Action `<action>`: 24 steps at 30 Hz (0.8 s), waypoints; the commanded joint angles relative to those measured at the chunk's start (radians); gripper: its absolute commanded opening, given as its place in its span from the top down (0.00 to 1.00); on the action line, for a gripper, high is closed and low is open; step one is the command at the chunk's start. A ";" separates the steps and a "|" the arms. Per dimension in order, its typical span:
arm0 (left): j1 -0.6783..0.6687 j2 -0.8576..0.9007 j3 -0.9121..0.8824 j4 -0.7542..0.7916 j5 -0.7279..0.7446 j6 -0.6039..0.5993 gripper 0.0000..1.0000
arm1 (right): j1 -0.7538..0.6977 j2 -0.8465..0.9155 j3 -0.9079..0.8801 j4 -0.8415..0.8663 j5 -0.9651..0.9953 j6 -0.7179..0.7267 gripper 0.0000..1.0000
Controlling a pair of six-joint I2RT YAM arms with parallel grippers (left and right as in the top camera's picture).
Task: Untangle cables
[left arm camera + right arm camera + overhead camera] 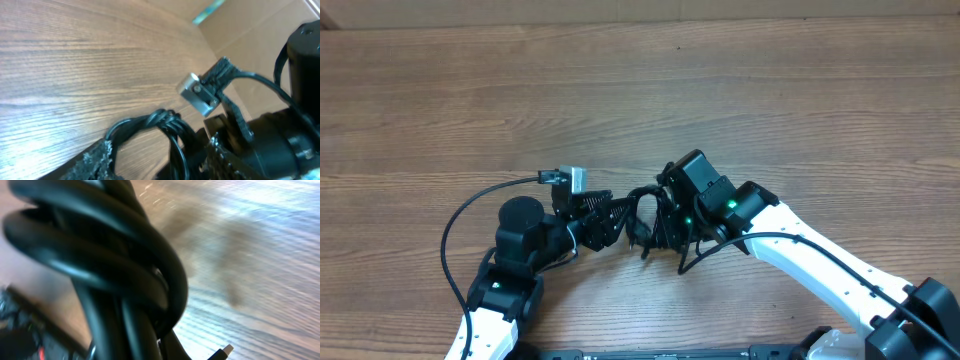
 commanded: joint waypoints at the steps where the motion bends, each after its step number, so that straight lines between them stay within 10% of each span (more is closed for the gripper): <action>1: 0.006 -0.009 0.025 -0.037 -0.003 0.201 0.39 | 0.003 -0.005 -0.003 0.001 -0.222 -0.128 0.96; 11: 0.006 -0.009 0.025 -0.230 -0.002 0.286 0.50 | -0.041 -0.005 -0.002 -0.050 -0.426 -0.215 0.96; 17: 0.006 -0.009 0.025 -0.245 -0.002 0.285 0.94 | -0.142 -0.005 -0.002 -0.043 -0.638 -0.293 0.96; 24: 0.006 -0.009 0.025 -0.224 -0.075 0.119 0.96 | -0.155 -0.005 -0.002 -0.014 -0.661 -0.291 0.96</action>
